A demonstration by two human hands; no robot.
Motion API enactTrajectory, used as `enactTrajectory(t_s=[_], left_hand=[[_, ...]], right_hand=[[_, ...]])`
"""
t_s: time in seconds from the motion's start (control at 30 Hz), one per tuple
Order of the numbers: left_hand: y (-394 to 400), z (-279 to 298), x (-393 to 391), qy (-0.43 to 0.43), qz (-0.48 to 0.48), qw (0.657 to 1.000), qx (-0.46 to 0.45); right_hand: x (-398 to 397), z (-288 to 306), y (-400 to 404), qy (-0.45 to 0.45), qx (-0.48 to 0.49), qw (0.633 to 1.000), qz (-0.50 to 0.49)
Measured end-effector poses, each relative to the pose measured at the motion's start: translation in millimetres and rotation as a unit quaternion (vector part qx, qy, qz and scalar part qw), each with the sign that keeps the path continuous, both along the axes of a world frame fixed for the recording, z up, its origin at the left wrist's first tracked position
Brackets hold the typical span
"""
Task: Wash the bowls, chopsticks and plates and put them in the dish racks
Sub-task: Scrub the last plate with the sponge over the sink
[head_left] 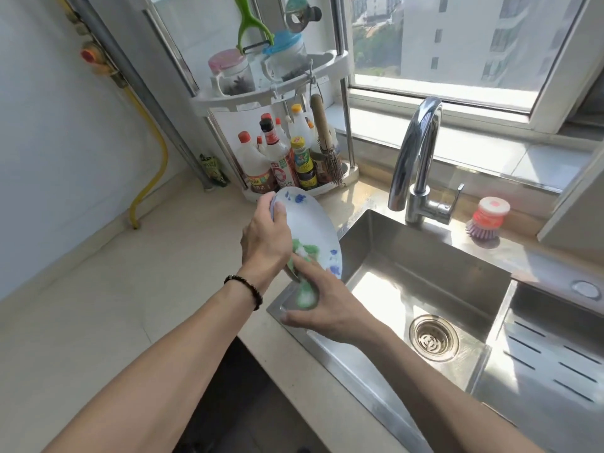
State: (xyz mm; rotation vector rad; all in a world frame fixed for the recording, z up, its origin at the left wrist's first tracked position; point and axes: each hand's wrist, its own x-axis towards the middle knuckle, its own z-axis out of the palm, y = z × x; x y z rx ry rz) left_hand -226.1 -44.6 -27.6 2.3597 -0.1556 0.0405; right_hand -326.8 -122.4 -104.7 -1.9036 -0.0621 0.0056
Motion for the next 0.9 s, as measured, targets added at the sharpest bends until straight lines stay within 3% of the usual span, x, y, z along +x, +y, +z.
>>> enactTrajectory(t_s=[0.1,0.23,0.4,0.53,0.67,0.8,0.9], left_hand=[[1.1,-1.5,2.8,0.015,-0.003,1.0,0.008],[5.5,-7.1,10.9,0.066,0.041,0.996,-0.043],[4.0,-3.5,7.1,0.081,0.037,0.995,-0.04],[-3.1,7.7,18.0,0.112,0.017,0.993,0.04],[-13.0,23.0,19.2,0.141,-0.053,0.979,0.135],[-9.8,7.6,-6.4,0.098,-0.1,0.988,0.063],[-3.9,-0.4,-0.9,0.051,-0.086,0.994,0.041]], right_hand=[[7.4,-7.9,-14.2,0.065,-0.038,0.997,-0.033],[6.1,-1.6,-4.3,0.02,-0.037,0.999,0.015],[3.7,-2.8,-18.6,0.069,-0.114,0.991,-0.026],[4.1,-3.4,8.1,-0.013,-0.067,0.996,-0.055],[14.6,-11.0,16.2,-0.016,-0.038,0.987,-0.157],[29.5,-3.7,28.8,-0.037,0.021,0.97,-0.239],[24.9,-7.2,22.9,-0.066,0.038,0.978,-0.195]])
